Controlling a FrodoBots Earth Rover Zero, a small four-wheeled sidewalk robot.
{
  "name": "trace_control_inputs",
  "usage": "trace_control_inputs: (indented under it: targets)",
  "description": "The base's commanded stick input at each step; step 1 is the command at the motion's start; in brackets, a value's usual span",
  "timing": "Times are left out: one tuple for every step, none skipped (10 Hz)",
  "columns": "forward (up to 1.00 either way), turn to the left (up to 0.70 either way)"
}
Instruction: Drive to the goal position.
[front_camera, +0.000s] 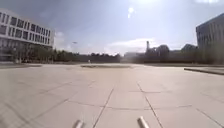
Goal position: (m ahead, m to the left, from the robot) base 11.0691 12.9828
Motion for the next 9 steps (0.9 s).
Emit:
trace_control_inputs:
  targets:
    - [0.7,0.0]
    - [0.7,0.0]
    - [0.7,0.0]
    - [0.7,0.0]
    - [0.7,0.0]
    - [0.7,0.0]
    - [0.7,0.0]
    - [0.7,0.0]
    - [0.7,0.0]
